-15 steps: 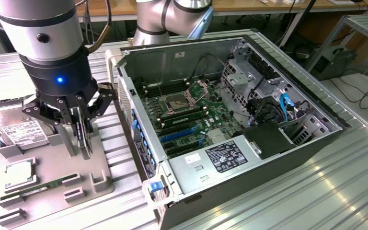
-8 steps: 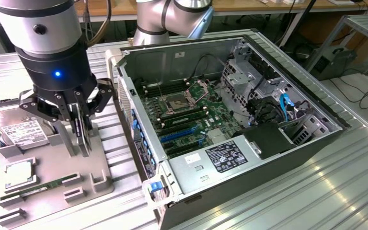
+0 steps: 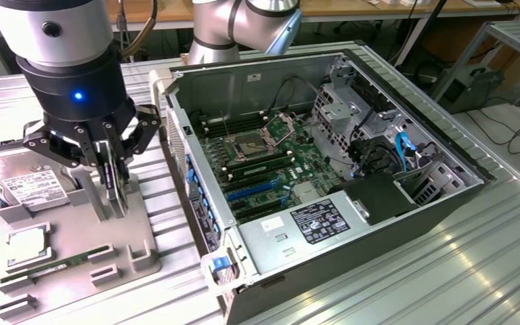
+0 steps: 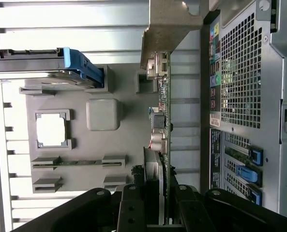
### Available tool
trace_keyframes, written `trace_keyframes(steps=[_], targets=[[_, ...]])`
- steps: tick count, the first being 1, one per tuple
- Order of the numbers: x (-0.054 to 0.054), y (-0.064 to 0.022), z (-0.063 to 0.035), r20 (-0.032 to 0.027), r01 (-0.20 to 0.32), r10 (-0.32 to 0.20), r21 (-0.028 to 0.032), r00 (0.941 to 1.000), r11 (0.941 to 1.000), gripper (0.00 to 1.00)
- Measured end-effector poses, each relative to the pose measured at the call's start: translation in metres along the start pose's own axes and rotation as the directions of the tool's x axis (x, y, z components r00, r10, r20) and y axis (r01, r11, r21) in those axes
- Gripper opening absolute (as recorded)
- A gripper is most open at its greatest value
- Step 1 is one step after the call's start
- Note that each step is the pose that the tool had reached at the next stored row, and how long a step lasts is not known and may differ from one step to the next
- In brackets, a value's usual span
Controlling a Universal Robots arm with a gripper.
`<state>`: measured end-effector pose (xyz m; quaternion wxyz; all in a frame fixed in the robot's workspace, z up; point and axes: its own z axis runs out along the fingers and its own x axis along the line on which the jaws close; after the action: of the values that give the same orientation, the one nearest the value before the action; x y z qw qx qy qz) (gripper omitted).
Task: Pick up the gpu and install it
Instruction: 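Pick up the gpu and move the gpu toward the slot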
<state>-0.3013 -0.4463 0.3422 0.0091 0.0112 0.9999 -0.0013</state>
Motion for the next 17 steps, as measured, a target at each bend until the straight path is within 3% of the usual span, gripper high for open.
trace_keyframes(steps=[17], targets=[[0.0, -0.0001, -0.0257, 0.0001, 0.0, 0.0, 0.0, 1.0, 1.0, 0.28]])
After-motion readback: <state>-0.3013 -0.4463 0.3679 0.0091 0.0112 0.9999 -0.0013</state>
